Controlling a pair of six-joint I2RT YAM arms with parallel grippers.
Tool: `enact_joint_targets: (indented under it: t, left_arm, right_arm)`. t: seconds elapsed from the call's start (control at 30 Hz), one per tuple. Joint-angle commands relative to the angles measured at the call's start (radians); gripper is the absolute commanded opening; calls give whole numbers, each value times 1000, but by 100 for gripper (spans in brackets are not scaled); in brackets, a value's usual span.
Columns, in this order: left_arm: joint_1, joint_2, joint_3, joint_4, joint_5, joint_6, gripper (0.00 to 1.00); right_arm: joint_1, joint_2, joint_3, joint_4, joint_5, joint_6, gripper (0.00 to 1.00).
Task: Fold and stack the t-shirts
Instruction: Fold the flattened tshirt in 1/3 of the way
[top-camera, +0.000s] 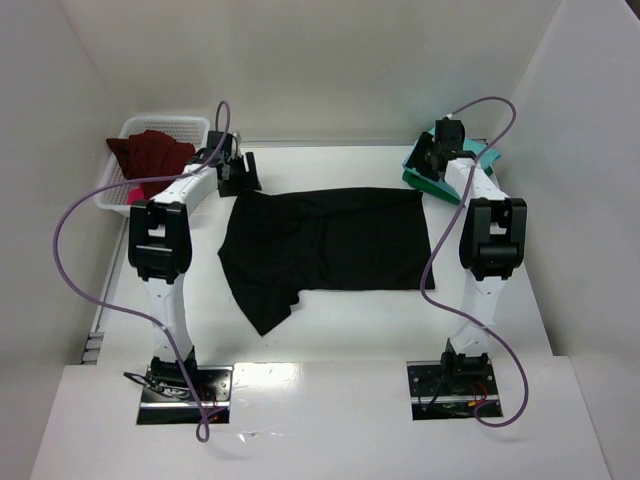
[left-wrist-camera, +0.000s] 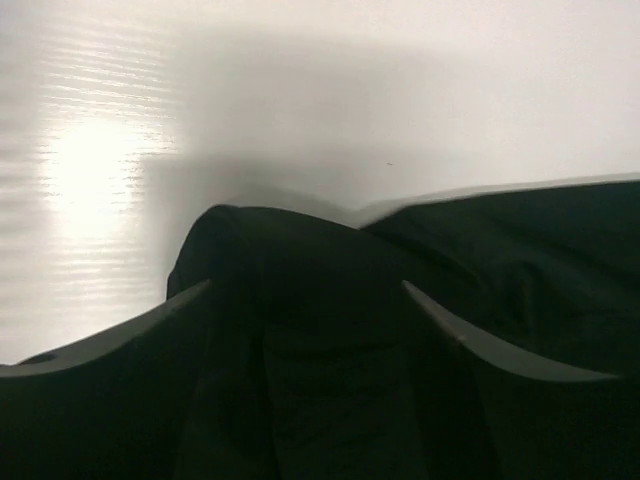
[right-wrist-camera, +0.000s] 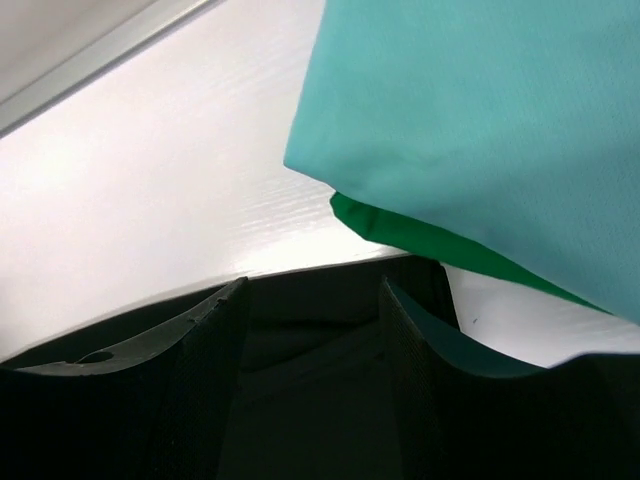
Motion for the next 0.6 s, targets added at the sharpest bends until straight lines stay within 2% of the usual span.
enact_joint_targets:
  t: [0.0, 0.07, 0.2, 0.3, 0.4, 0.57]
  left_arm:
    - [0, 58, 82, 16, -14, -16, 74]
    - [0, 78, 94, 9, -20, -18, 71]
    - [12, 111, 125, 9, -20, -45, 48]
    - [24, 113, 136, 27, -20, -58, 38]
    - [24, 113, 136, 46, -20, -70, 20]
    - [24, 134, 186, 31, -56, -70, 1]
  right_arm:
    - [7, 30, 58, 24, -11, -5, 60]
    - [7, 39, 69, 24, -11, -5, 60]
    - [7, 64, 101, 24, 8, -5, 60]
    - [7, 95, 125, 15, 17, -5, 59]
    - [7, 133, 163, -2, 20, -5, 55]
    - [7, 167, 203, -24, 3, -5, 53]
